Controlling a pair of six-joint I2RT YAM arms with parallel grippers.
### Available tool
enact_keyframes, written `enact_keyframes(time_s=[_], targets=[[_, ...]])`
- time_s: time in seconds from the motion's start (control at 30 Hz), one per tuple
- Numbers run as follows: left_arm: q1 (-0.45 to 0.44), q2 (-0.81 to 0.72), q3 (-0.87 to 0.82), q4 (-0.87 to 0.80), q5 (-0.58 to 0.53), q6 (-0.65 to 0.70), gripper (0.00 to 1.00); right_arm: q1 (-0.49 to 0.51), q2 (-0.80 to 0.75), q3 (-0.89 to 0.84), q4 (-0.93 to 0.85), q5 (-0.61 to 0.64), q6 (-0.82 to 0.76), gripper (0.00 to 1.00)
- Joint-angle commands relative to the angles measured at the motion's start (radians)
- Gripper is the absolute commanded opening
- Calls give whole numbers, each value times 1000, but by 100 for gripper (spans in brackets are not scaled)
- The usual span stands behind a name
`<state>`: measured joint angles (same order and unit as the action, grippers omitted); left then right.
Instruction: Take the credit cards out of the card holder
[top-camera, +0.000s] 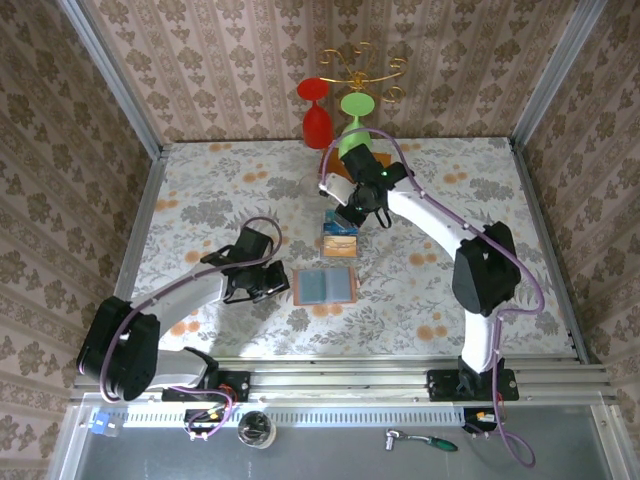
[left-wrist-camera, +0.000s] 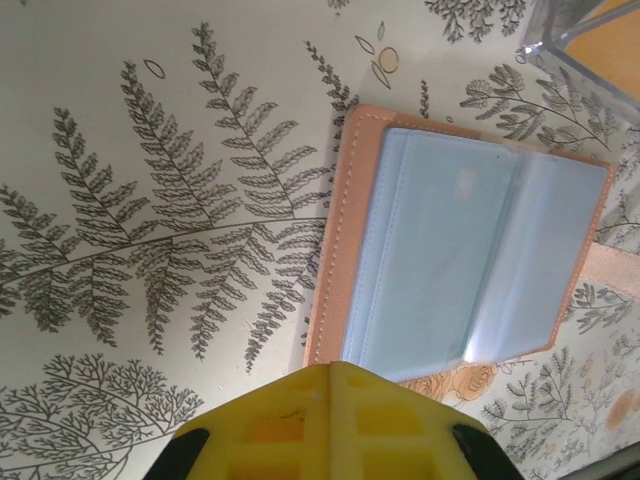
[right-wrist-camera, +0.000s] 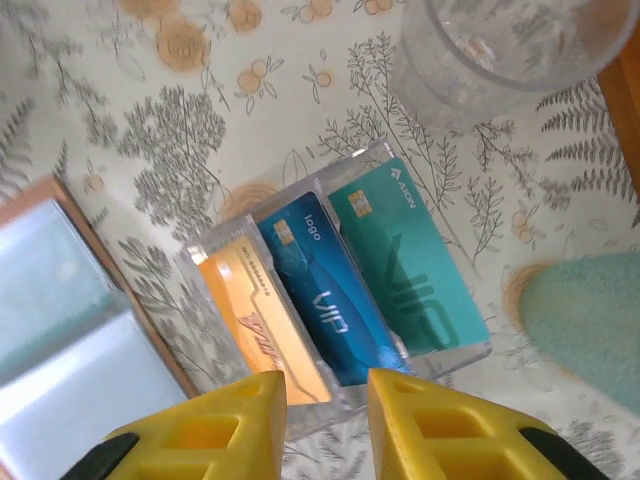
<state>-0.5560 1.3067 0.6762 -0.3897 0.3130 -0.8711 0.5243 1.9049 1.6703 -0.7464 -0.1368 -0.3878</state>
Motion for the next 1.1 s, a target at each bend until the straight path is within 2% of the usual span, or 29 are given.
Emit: enact_keyframes(time_s=[0.0, 0.2, 0.4, 0.57, 0.7, 1.07], targets=[[-9, -20, -6, -5, -16, -22, 3, 2, -59, -78, 116, -59, 240, 29], [-10, 35, 41, -2, 12, 6, 3, 24, -130, -235, 225, -154, 596, 22], [-10, 130, 109, 1, 40, 65, 2, 69, -149, -344, 292, -192, 800, 17], [-10, 190, 135, 13, 57, 101, 2, 94, -151, -393, 316, -214, 889, 17], [-10, 212, 131, 24, 61, 116, 1, 102, -130, -411, 318, -243, 942, 21], [-5, 253, 105, 51, 77, 139, 0, 149, -106, -449, 368, -264, 1021, 25]])
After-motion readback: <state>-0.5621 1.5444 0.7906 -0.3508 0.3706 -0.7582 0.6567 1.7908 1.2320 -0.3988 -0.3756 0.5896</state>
